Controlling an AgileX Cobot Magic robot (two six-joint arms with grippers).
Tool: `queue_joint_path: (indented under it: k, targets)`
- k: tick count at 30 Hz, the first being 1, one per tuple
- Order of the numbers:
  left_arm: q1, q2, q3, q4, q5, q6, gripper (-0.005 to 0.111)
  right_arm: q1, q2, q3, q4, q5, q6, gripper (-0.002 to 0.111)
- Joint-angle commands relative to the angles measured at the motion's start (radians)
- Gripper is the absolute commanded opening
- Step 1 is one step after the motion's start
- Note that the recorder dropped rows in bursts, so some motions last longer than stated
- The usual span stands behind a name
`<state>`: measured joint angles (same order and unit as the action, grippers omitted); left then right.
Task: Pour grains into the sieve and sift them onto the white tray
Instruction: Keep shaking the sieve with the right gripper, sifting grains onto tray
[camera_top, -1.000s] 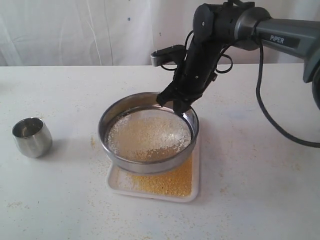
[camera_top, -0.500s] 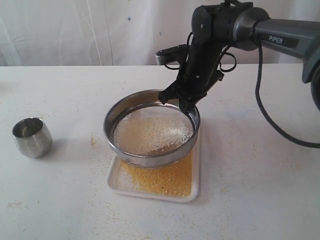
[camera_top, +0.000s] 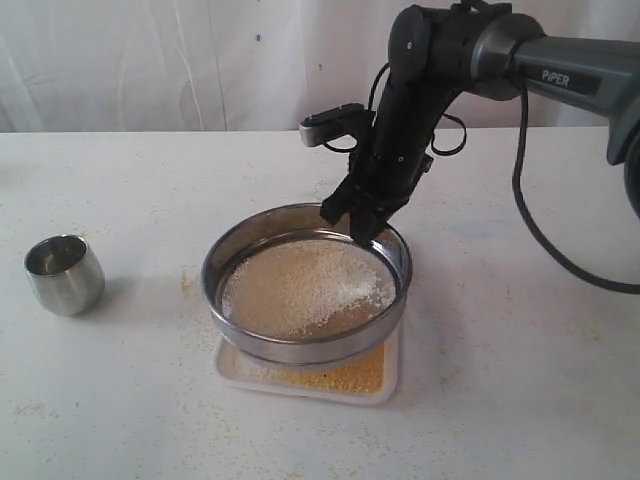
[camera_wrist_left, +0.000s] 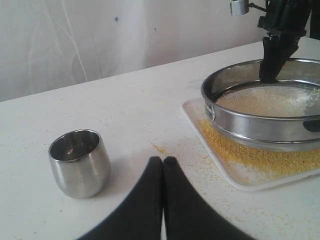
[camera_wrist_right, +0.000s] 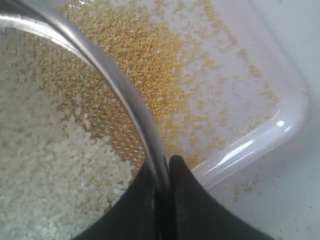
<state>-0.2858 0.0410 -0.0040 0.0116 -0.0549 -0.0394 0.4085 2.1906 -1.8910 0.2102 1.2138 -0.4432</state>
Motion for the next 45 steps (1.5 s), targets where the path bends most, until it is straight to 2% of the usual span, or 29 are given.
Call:
queue_joint_path:
  k: [1, 3, 5, 6, 9, 10, 11, 14, 15, 16, 19, 20, 21, 23, 24, 25, 29, 30, 31, 32, 33, 34, 37, 38, 42, 43, 45]
  targets:
    - [-0.006, -0.006, 0.004, -0.004, -0.004, 0.004, 0.0, -0.012, -0.019, -0.001, -0.123, -0.071, 0.248, 0.0]
    - [-0.006, -0.006, 0.004, -0.004, -0.004, 0.004, 0.0, -0.01, -0.019, -0.001, 0.007, 0.007, 0.042, 0.0]
    - [-0.006, -0.006, 0.004, -0.004, -0.004, 0.004, 0.0, -0.01, -0.017, -0.001, 0.103, 0.007, -0.144, 0.0]
    - [-0.006, -0.006, 0.004, -0.004, -0.004, 0.004, 0.0, -0.012, -0.017, -0.001, 0.089, 0.007, -0.12, 0.0]
    - [-0.006, -0.006, 0.004, -0.004, -0.004, 0.004, 0.0, -0.013, -0.021, -0.001, -0.116, -0.081, 0.223, 0.0]
    - [-0.006, -0.006, 0.004, -0.004, -0.004, 0.004, 0.0, -0.013, -0.022, -0.001, -0.137, -0.081, 0.281, 0.0]
    - [-0.006, -0.006, 0.004, -0.004, -0.004, 0.004, 0.0, -0.011, -0.025, -0.001, -0.116, -0.064, 0.241, 0.0]
    - [-0.006, -0.006, 0.004, -0.004, -0.004, 0.004, 0.0, -0.009, -0.025, -0.001, 0.101, 0.007, -0.135, 0.0]
    - [-0.006, -0.006, 0.004, -0.004, -0.004, 0.004, 0.0, -0.009, -0.025, -0.001, 0.116, 0.007, -0.16, 0.0]
    - [-0.006, -0.006, 0.004, -0.004, -0.004, 0.004, 0.0, -0.011, -0.025, -0.001, 0.08, 0.007, -0.101, 0.0]
    - [-0.006, -0.006, 0.004, -0.004, -0.004, 0.004, 0.0, -0.011, -0.027, -0.001, -0.138, -0.073, 0.251, 0.0]
    - [-0.006, -0.006, 0.004, -0.004, -0.004, 0.004, 0.0, -0.011, -0.027, -0.001, -0.159, -0.065, 0.271, 0.0]
    - [-0.006, -0.006, 0.004, -0.004, -0.004, 0.004, 0.0, -0.009, -0.027, -0.001, -0.106, -0.03, 0.192, 0.0]
    - [-0.006, -0.006, 0.004, -0.004, -0.004, 0.004, 0.0, -0.009, -0.028, -0.001, 0.079, 0.007, -0.119, 0.0]
    - [-0.006, -0.006, 0.004, -0.004, -0.004, 0.004, 0.0, -0.009, -0.03, 0.009, 0.112, 0.007, -0.172, 0.0]
    - [-0.006, -0.006, 0.004, -0.004, -0.004, 0.004, 0.0, -0.009, -0.035, 0.014, 0.1, 0.007, -0.148, 0.0]
    - [-0.006, -0.006, 0.004, -0.004, -0.004, 0.004, 0.0, -0.011, -0.036, 0.019, -0.125, -0.086, 0.26, 0.0]
    - [-0.006, -0.006, 0.004, -0.004, -0.004, 0.004, 0.0, -0.009, -0.036, 0.019, -0.111, -0.062, 0.235, 0.0]
    - [-0.006, -0.006, 0.004, -0.004, -0.004, 0.004, 0.0, -0.008, -0.036, 0.021, 0.056, 0.007, -0.073, 0.0]
    - [-0.006, -0.006, 0.004, -0.004, -0.004, 0.004, 0.0, -0.008, -0.036, 0.02, 0.097, 0.007, -0.178, 0.0]
    - [-0.006, -0.006, 0.004, -0.004, -0.004, 0.004, 0.0, -0.008, -0.036, 0.02, 0.099, 0.007, -0.174, 0.0]
    - [-0.006, -0.006, 0.004, -0.004, -0.004, 0.004, 0.0, -0.01, -0.036, 0.02, 0.054, 0.007, -0.086, 0.0]
    - [-0.006, -0.006, 0.004, -0.004, -0.004, 0.004, 0.0, -0.01, -0.04, 0.02, -0.112, -0.104, 0.294, 0.0]
    - [-0.006, -0.006, 0.004, -0.004, -0.004, 0.004, 0.0, -0.008, -0.04, 0.02, -0.097, -0.101, 0.284, 0.0]
    - [-0.006, -0.006, 0.004, -0.004, -0.004, 0.004, 0.0, 0.004, -0.043, 0.02, 0.141, 0.007, -0.214, 0.0]
    - [-0.006, -0.006, 0.004, -0.004, -0.004, 0.004, 0.0, 0.004, -0.043, 0.02, 0.128, 0.007, -0.227, 0.0]
    - [-0.006, -0.006, 0.004, -0.004, -0.004, 0.004, 0.0, 0.004, -0.045, 0.02, -0.081, -0.102, 0.113, 0.0]
